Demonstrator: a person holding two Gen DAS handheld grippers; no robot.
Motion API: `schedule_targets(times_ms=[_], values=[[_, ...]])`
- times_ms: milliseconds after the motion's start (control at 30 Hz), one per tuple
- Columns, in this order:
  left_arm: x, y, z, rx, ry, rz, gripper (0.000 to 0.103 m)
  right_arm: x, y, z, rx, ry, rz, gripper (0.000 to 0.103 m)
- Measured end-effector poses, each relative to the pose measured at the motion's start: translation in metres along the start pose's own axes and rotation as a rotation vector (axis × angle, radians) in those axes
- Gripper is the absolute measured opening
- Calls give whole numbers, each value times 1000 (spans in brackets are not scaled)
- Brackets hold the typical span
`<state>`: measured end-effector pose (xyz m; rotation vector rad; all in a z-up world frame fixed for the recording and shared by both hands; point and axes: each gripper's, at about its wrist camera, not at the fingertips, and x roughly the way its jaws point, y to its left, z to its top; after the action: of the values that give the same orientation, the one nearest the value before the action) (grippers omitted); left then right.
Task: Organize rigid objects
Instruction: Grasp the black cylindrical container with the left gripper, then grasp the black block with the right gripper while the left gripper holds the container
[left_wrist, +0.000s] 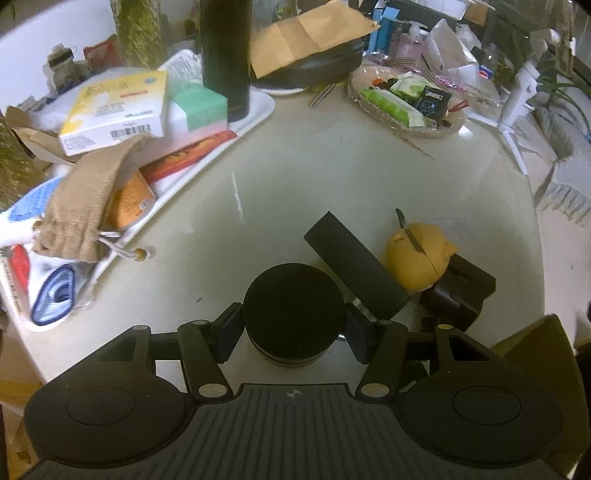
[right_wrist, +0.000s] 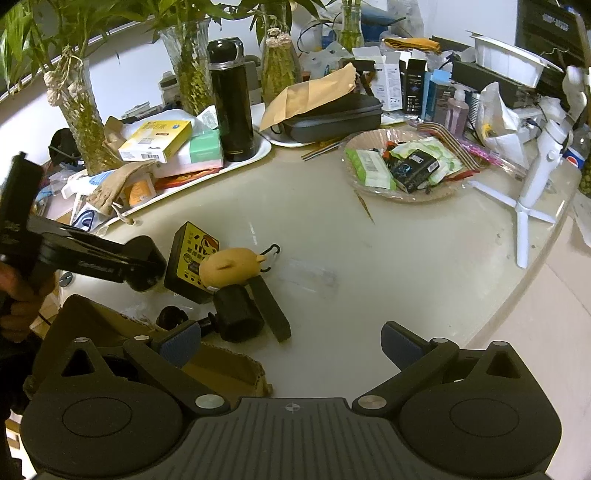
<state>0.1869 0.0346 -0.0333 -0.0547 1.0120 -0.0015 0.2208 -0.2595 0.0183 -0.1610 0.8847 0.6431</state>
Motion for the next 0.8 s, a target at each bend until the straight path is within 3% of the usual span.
schedule_targets(times_ms=[600,800], values=[[-53,-4,-20,-35,-125,-76,57,29,10,18,-85,37,61,102],[-69,-9,-24,-34,-151,-107,57,46,12,25,-132,77,46,92]])
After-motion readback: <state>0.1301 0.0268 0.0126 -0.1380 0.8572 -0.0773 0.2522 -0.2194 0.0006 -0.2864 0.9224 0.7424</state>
